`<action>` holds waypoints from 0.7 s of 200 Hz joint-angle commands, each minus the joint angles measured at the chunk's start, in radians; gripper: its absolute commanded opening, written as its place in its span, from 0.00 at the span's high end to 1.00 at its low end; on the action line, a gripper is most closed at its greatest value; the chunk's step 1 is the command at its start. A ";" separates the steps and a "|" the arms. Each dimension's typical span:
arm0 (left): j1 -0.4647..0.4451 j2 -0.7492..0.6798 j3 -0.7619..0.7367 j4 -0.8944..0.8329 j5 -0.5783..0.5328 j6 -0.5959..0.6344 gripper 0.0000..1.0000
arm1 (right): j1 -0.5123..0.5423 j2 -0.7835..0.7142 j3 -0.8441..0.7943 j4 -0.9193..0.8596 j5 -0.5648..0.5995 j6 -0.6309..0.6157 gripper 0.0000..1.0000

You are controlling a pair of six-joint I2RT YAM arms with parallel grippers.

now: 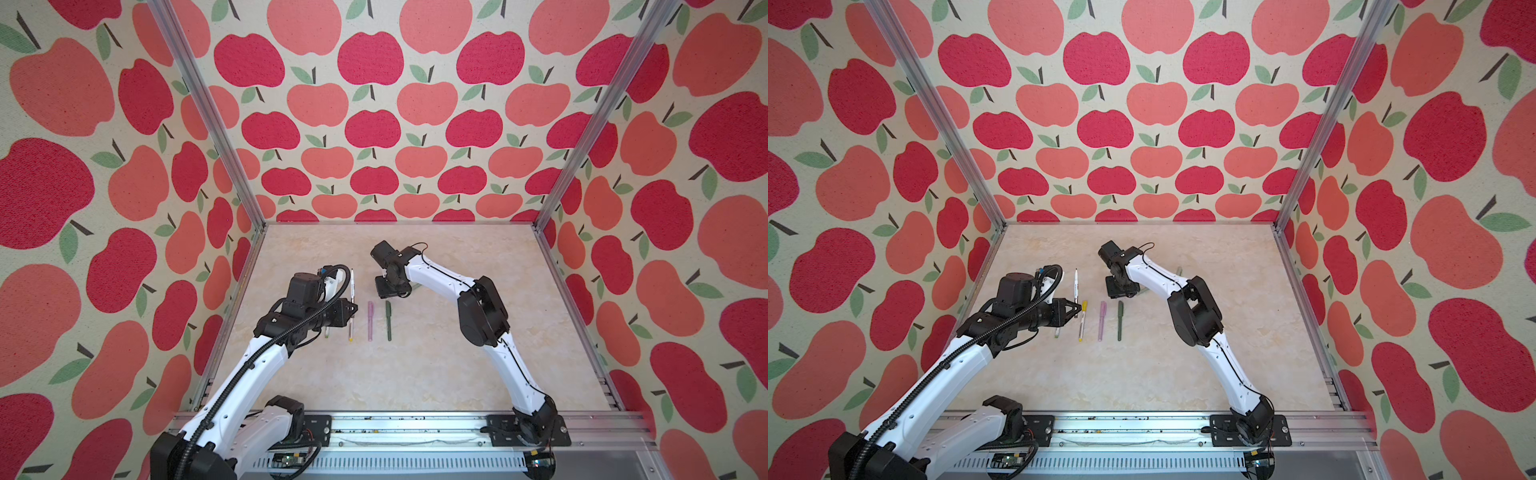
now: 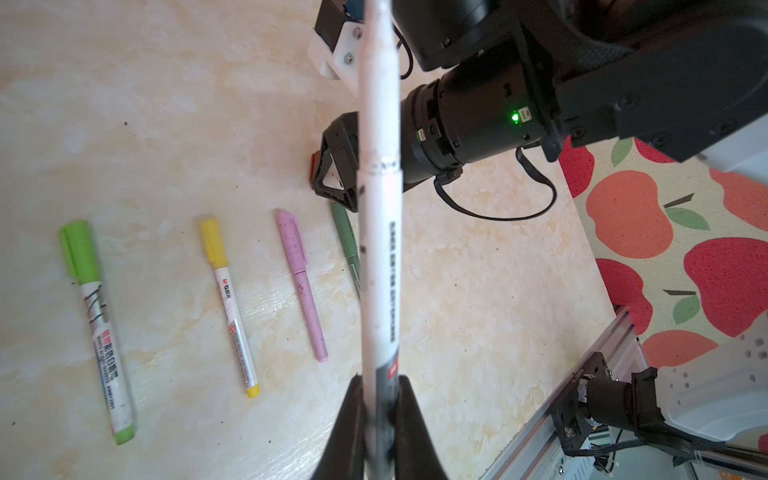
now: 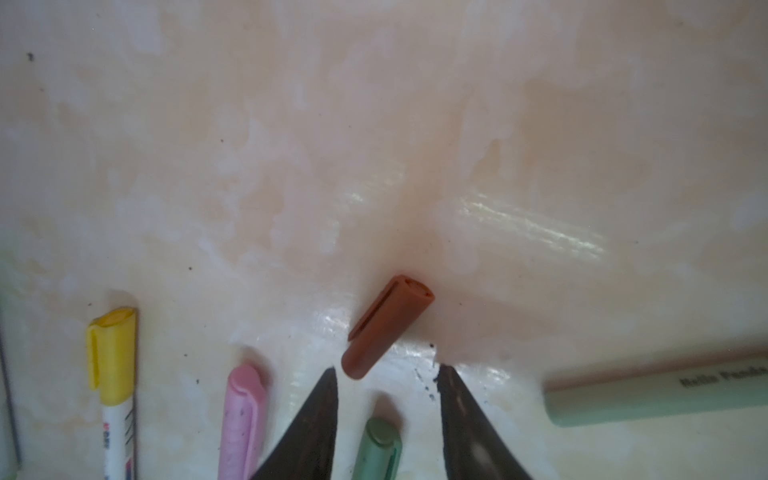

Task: Insert the pens into the pen caps
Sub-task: 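Grasp the brown cap upright with the right gripper and lift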

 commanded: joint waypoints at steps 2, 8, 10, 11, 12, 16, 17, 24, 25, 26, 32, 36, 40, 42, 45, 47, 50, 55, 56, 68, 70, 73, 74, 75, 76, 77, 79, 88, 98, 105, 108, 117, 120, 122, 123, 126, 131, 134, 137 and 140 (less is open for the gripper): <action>0.004 -0.010 -0.007 0.022 0.031 0.023 1.00 | -0.010 0.043 0.027 -0.007 0.025 0.022 0.60; 0.003 -0.011 -0.006 0.020 0.031 0.024 1.00 | -0.013 0.049 0.031 -0.006 0.025 0.024 0.61; 0.003 -0.010 -0.005 0.021 0.031 0.024 1.00 | -0.013 0.051 0.032 -0.005 0.025 0.023 0.61; 0.003 -0.010 -0.005 0.020 0.031 0.024 1.00 | -0.013 0.052 0.033 -0.006 0.025 0.024 0.61; 0.002 -0.010 -0.005 0.020 0.032 0.024 1.00 | -0.013 0.053 0.034 -0.005 0.026 0.025 0.61; 0.003 -0.011 -0.005 0.020 0.033 0.024 1.00 | -0.014 0.057 0.037 -0.006 0.027 0.024 0.62; 0.004 -0.011 -0.005 0.020 0.033 0.024 1.00 | -0.014 0.058 0.038 -0.006 0.027 0.025 0.62; 0.003 -0.011 -0.004 0.021 0.034 0.024 1.00 | -0.016 0.064 0.043 -0.004 0.029 0.025 0.63; 0.003 -0.012 -0.004 0.021 0.034 0.024 1.00 | -0.017 0.065 0.043 -0.004 0.029 0.025 0.64; 0.003 -0.012 -0.004 0.021 0.034 0.024 1.00 | -0.017 0.066 0.043 -0.003 0.029 0.024 0.64; 0.003 -0.011 -0.003 0.022 0.035 0.023 1.00 | -0.019 0.071 0.047 -0.004 0.028 0.025 0.65; 0.003 -0.011 -0.002 0.023 0.035 0.023 1.00 | -0.019 0.075 0.049 -0.004 0.026 0.025 0.66; 0.003 -0.010 -0.002 0.023 0.036 0.023 1.00 | -0.019 0.077 0.051 -0.006 0.029 0.024 0.67; 0.003 -0.010 -0.002 0.024 0.035 0.022 1.00 | -0.019 0.078 0.052 -0.006 0.029 0.024 0.67; 0.003 -0.010 -0.002 0.023 0.035 0.022 1.00 | -0.019 0.080 0.054 -0.006 0.031 0.023 0.68; 0.003 -0.010 -0.002 0.024 0.034 0.022 1.00 | -0.019 0.081 0.054 -0.005 0.033 0.022 0.68; 0.002 -0.010 -0.002 0.024 0.034 0.021 1.00 | -0.019 0.083 0.054 -0.006 0.035 0.021 0.69; 0.001 -0.010 -0.002 0.025 0.034 0.021 1.00 | -0.020 0.084 0.056 -0.006 0.036 0.020 0.70; 0.001 -0.010 -0.002 0.025 0.034 0.021 1.00 | -0.020 0.084 0.056 -0.006 0.036 0.019 0.70; 0.000 -0.008 -0.002 0.026 0.034 0.021 1.00 | -0.020 0.087 0.054 -0.006 0.041 0.014 0.71; 0.000 -0.007 -0.001 0.025 0.032 0.020 1.00 | -0.020 0.088 0.055 -0.005 0.041 0.013 0.72; 0.000 -0.008 -0.001 0.026 0.032 0.020 1.00 | -0.020 0.089 0.055 -0.005 0.043 0.012 0.73; 0.000 -0.007 -0.001 0.026 0.033 0.020 1.00 | -0.020 0.089 0.055 -0.005 0.043 0.012 0.73; 0.000 -0.006 -0.001 0.026 0.033 0.019 1.00 | -0.020 0.089 0.055 -0.005 0.044 0.011 0.73; 0.000 -0.006 -0.001 0.026 0.032 0.018 1.00 | -0.020 0.089 0.055 -0.005 0.044 0.010 0.73; 0.000 -0.005 -0.001 0.026 0.031 0.018 1.00 | -0.020 0.089 0.054 -0.005 0.044 0.009 0.73; -0.001 -0.004 -0.001 0.027 0.031 0.020 1.00 | -0.021 0.091 0.055 -0.006 0.044 0.008 0.73; -0.001 -0.001 0.002 0.026 0.033 0.019 1.00 | -0.023 0.094 0.054 -0.003 0.044 0.005 0.75; -0.003 0.002 0.004 0.028 0.033 0.018 1.00 | -0.026 0.097 0.054 0.002 0.041 0.001 0.77; -0.003 0.003 0.007 0.028 0.033 0.019 1.00 | -0.028 0.100 0.054 0.006 0.038 -0.002 0.78; -0.004 0.005 0.008 0.026 0.033 0.019 1.00 | -0.028 0.101 0.053 0.008 0.038 -0.002 0.79; -0.004 0.008 0.012 0.023 0.031 0.018 1.00 | -0.030 0.104 0.054 0.015 0.033 -0.005 0.81; -0.005 0.009 0.013 0.022 0.031 0.018 1.00 | -0.031 0.106 0.054 0.017 0.031 -0.007 0.81; -0.005 0.009 0.014 0.022 0.030 0.018 1.00 | -0.031 0.106 0.054 0.018 0.030 -0.007 0.81; -0.005 0.010 0.015 0.021 0.030 0.018 1.00 | -0.031 0.107 0.054 0.020 0.028 -0.007 0.81; -0.005 0.010 0.016 0.021 0.030 0.018 1.00 | -0.032 0.108 0.054 0.022 0.025 -0.008 0.81; -0.005 0.011 0.018 0.019 0.029 0.020 1.00 | -0.033 0.109 0.055 0.026 0.022 -0.010 0.82; -0.006 0.012 0.019 0.019 0.028 0.019 1.00 | -0.033 0.109 0.055 0.029 0.021 -0.010 0.82; -0.006 0.013 0.021 0.020 0.028 0.020 1.00 | -0.033 0.109 0.054 0.031 0.018 -0.011 0.83; -0.007 0.013 0.022 0.019 0.027 0.018 1.00 | -0.033 0.111 0.054 0.032 0.017 -0.012 0.84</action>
